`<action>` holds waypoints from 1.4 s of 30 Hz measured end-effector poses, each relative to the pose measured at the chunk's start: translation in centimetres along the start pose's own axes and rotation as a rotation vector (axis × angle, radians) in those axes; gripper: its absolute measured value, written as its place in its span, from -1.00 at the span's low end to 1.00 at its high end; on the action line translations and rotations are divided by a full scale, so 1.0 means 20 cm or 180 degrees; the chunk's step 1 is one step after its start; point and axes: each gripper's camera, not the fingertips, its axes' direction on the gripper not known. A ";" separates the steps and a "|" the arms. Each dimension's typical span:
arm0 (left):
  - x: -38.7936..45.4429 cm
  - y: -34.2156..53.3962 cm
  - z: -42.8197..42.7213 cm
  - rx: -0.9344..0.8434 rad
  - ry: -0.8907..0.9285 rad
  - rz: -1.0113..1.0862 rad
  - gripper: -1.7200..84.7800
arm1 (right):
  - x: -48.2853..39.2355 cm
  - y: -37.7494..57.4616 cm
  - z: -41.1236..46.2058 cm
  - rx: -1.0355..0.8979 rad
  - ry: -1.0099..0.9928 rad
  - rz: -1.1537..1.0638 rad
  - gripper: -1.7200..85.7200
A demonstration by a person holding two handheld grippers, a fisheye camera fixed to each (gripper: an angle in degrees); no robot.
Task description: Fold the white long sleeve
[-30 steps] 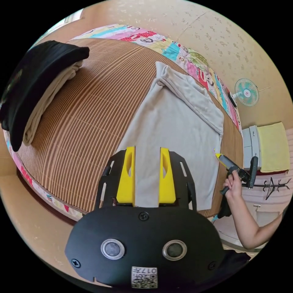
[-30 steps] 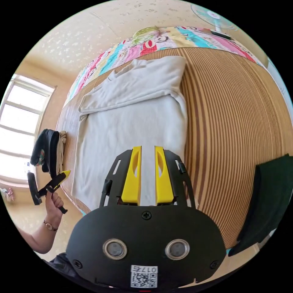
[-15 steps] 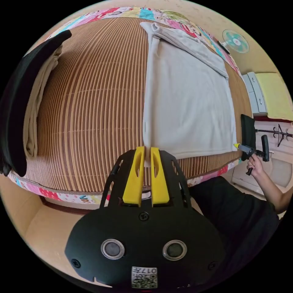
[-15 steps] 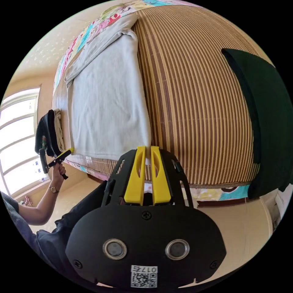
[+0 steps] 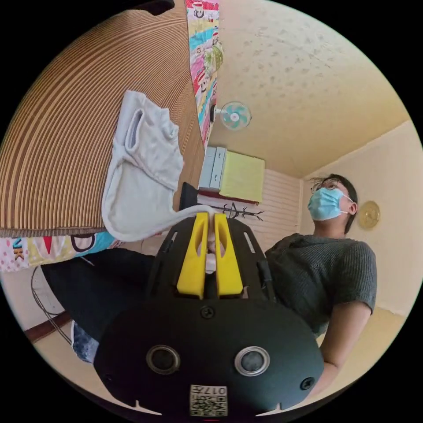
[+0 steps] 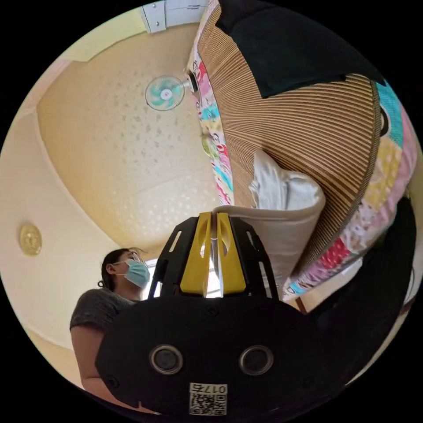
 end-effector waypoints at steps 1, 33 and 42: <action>-0.01 -0.06 0.00 0.0122 0.0028 0.0024 -0.95 | 0.04 -0.10 0.14 -0.0047 -0.0090 -0.0079 -0.90; 0.04 -0.54 0.55 0.0573 -0.2324 0.0268 -0.84 | 0.93 0.15 2.05 -0.2965 0.2911 -0.2592 -0.93; 0.63 -0.32 1.84 -0.0370 -0.3264 0.1914 -0.74 | 0.51 -0.60 0.85 -0.1850 0.2163 -0.1751 -0.90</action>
